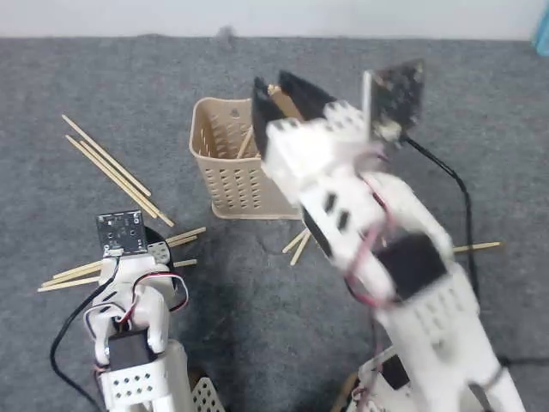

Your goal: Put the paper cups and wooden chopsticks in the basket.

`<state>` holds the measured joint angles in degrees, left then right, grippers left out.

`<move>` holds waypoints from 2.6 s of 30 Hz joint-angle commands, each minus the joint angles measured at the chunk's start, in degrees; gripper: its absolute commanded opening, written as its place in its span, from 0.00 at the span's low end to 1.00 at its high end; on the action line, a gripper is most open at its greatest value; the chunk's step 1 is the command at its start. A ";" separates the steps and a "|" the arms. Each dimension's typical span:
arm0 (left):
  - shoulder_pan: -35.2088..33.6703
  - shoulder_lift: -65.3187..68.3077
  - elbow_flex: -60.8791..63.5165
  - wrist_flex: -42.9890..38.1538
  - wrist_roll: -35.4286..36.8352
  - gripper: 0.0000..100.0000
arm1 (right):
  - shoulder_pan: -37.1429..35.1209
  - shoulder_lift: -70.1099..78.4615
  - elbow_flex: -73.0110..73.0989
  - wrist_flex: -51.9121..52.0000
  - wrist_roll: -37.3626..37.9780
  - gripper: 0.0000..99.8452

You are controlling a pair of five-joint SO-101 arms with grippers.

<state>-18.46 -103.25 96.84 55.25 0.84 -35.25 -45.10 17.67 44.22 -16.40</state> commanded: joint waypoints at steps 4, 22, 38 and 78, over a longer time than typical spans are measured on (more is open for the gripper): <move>-0.35 -0.44 -0.22 -1.76 0.09 0.02 | 13.85 -11.21 -3.16 23.52 0.97 0.12; -0.44 -0.44 -0.22 -1.58 0.09 0.02 | 25.71 6.99 25.49 13.49 13.54 0.12; -0.35 -0.44 -0.22 -1.58 0.09 0.02 | 28.79 36.26 22.59 -9.36 19.78 0.12; -0.35 -0.44 -0.22 -1.85 0.09 0.02 | 35.82 27.74 7.38 18.42 22.42 0.01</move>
<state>-18.46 -103.25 96.84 55.25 0.84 0.26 -8.62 26.46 56.62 5.76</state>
